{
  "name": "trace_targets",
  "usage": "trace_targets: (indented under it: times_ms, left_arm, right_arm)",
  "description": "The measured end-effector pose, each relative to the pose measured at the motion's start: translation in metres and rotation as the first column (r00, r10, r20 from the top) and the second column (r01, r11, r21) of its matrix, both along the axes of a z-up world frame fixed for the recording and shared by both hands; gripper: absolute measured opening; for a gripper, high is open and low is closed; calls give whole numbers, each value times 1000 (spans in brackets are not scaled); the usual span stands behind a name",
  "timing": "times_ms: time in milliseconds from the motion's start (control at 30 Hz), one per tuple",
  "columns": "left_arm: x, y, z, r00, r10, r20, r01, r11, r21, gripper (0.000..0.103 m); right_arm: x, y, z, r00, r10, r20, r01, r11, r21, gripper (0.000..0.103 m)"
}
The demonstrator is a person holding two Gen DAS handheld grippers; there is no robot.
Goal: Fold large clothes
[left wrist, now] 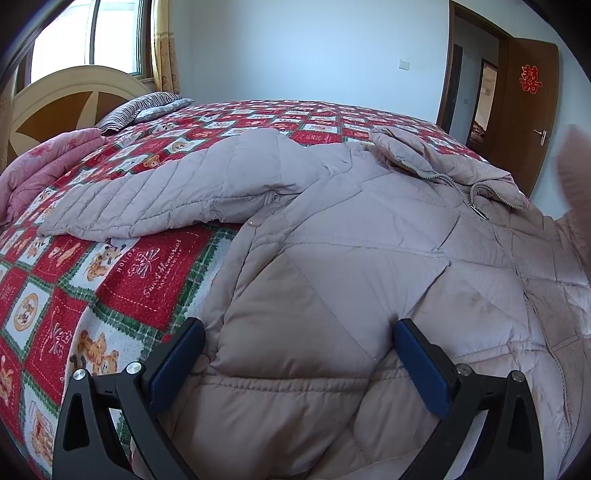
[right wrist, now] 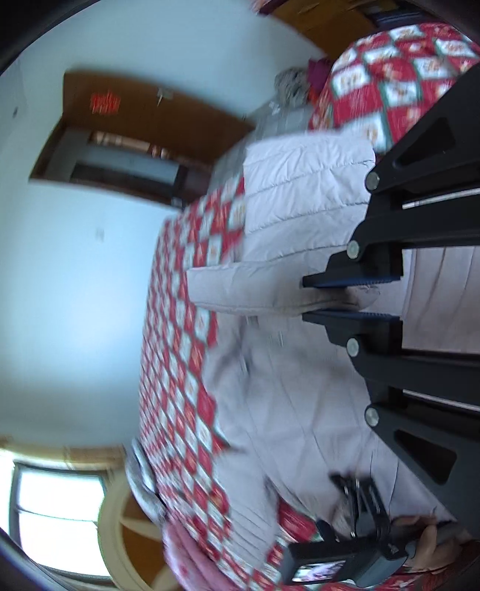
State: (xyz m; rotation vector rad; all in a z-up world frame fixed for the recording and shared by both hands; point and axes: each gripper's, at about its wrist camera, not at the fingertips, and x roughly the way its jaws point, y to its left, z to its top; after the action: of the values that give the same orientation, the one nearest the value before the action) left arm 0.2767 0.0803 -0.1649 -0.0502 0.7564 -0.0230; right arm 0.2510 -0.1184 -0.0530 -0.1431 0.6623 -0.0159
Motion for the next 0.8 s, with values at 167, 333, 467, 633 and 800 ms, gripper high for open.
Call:
trace_targets:
  times_ms: [167,333,467,633,800]
  left_arm:
    - [0,3,-1,1000,-5,5,5,1000,-15,102]
    - [0,7,-1,1000,-11,12,11,999,-35,102]
    - [-1,8,-1,1000,-14,17,15,999,-48,102]
    - [-1,7,-1,1000,-15,18,16,999,-50,102]
    - [-1,7,0,1000,-13,27,14,998,-58,102]
  right_arm:
    - [35,47,-35,997,42,-69,-38,998,54,14]
    - [50,59,-56,990,100,-102,-86,987,136,21]
    - [41,56,-47,971,225,-75,-200,947,253,71]
    - [19,13,-3,984,166,67,-178,949,261,71]
    - [21,-49,-14,998,-52,-32,56,988,141,33]
